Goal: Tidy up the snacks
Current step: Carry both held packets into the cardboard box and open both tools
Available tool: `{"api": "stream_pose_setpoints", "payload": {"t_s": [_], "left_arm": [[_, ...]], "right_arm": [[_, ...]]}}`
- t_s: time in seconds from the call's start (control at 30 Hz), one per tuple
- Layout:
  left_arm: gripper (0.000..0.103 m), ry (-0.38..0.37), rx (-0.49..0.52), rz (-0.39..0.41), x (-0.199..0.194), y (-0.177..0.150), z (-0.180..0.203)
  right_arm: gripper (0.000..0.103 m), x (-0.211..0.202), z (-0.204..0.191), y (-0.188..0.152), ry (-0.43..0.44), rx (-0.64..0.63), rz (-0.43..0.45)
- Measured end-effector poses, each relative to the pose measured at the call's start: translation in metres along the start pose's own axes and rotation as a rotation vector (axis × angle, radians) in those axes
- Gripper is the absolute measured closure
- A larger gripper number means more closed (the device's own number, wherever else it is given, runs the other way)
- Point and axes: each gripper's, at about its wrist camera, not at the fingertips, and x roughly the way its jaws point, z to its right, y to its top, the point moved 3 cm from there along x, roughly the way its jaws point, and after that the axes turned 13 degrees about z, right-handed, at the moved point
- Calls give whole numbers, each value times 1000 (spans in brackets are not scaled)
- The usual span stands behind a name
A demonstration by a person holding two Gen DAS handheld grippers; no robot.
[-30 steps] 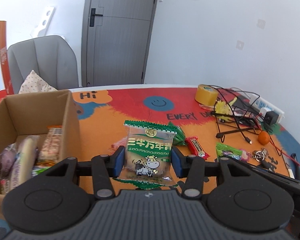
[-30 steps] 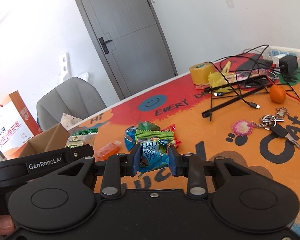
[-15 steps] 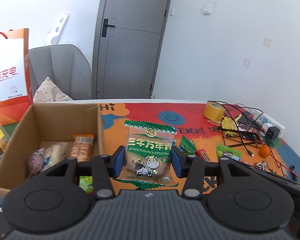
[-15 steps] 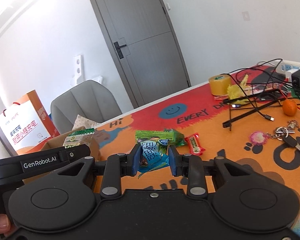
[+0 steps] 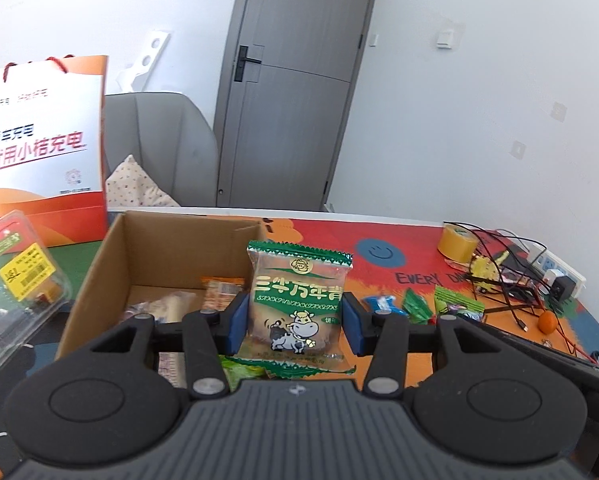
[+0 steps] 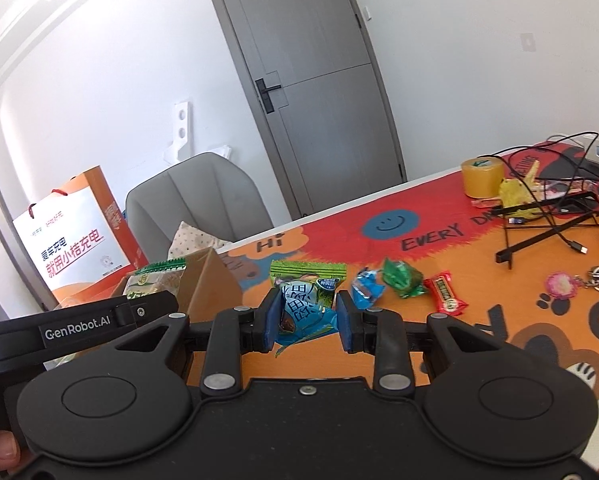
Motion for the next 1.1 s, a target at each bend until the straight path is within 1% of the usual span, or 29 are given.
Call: {"api": "stream_pose_setpoints", "payload": {"t_s": [0.47,0.7,1.1], "left_arm": [[56,47,-53,14,2,10,-49],[56,75,-83,-5,14,9,-71],[55,107,-124,-36,38,10,-99]], "right_arm": [[73,22,-46,-1,53,-48,-13],[73,34,-65,-4,99,-56,-34],[73,65,-90,-10,134,-74,-72]]}}
